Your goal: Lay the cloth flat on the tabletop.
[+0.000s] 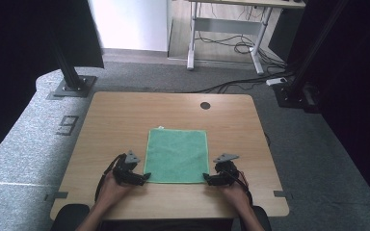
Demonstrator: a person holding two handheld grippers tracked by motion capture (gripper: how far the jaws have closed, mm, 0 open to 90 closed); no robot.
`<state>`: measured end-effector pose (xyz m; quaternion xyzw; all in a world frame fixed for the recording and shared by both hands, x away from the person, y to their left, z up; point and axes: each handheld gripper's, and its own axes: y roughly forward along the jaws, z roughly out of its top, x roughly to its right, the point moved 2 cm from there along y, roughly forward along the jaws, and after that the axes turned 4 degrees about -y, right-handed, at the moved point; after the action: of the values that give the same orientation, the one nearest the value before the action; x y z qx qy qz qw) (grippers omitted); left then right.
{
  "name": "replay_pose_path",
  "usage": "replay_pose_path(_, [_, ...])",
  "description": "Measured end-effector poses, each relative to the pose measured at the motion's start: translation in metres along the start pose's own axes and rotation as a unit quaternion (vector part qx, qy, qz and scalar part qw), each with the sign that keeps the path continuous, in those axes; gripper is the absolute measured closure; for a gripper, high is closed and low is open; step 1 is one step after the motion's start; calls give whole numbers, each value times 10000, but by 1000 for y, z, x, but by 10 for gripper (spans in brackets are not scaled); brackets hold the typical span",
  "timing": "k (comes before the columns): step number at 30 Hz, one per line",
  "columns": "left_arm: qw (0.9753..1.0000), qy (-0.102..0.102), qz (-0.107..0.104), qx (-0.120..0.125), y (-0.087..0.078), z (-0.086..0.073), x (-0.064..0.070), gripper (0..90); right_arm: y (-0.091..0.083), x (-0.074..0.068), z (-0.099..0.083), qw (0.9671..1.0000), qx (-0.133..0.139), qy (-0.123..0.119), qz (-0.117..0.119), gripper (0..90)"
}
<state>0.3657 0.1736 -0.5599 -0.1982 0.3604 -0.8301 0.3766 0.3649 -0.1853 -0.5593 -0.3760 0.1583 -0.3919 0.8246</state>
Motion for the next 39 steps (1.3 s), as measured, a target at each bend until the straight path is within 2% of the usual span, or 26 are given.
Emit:
replay_pose_path(15, [9998, -135, 138, 103, 15, 16, -21, 101, 18, 20, 18, 9999, 34, 104, -98, 198])
replay_pose_path(27, [9997, -163, 133, 136, 27, 30, -39, 97, 30, 32, 30, 9996, 88, 191, -172, 201])
replay_pose_path(39, [9998, -113, 108, 128, 26, 32, -37, 118, 30, 34, 31, 9997, 106, 168, -116, 211])
